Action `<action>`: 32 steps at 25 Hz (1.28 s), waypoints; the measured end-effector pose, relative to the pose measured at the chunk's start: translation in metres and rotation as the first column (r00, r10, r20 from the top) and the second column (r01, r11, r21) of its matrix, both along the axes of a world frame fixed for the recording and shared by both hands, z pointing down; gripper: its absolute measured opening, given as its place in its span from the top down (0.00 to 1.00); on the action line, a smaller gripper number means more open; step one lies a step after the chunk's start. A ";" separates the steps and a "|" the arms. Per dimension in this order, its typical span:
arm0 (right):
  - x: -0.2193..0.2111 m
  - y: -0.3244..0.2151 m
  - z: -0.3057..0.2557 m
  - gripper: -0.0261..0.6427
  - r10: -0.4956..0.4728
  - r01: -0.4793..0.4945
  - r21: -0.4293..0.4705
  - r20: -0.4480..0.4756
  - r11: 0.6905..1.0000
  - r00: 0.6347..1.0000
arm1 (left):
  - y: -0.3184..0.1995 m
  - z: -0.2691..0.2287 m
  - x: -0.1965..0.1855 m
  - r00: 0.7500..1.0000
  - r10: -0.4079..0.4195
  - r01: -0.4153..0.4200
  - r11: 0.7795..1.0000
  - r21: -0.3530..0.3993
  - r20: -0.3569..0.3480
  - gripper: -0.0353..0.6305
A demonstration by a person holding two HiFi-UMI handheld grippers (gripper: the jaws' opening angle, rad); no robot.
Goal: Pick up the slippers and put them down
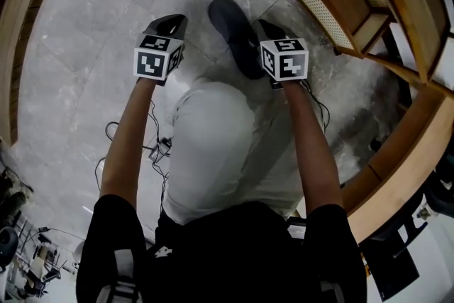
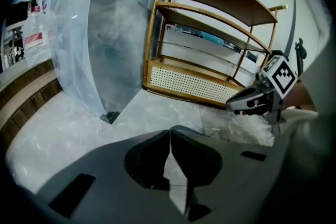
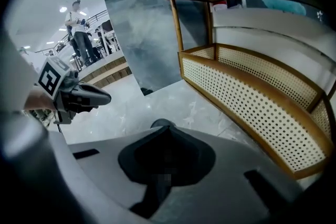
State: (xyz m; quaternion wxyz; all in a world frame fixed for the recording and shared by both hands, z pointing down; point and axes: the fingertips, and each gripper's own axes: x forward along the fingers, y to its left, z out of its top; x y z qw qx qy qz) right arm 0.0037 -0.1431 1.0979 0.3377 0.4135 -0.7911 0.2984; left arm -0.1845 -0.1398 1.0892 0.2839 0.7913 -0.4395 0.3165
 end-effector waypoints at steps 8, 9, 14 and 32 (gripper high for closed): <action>0.001 0.008 -0.072 0.96 0.033 -0.031 -0.043 0.039 0.999 0.999 | 0.006 -0.074 0.010 1.000 0.008 -0.008 0.999 -0.048 -0.012 0.93; 0.002 0.013 -0.082 0.96 0.041 -0.038 -0.056 0.044 0.998 0.998 | 0.013 -0.085 0.012 1.000 0.013 -0.014 0.998 -0.067 -0.020 0.93; 0.009 0.032 -0.148 0.96 0.067 -0.063 -0.088 0.041 0.994 0.997 | 0.029 -0.148 0.012 0.999 0.007 -0.011 0.993 -0.116 -0.041 0.93; 0.032 0.054 -0.398 0.96 0.039 -0.034 -0.056 0.087 0.998 0.995 | 0.029 -0.411 0.056 0.997 -0.005 0.001 0.998 -0.063 -0.071 0.93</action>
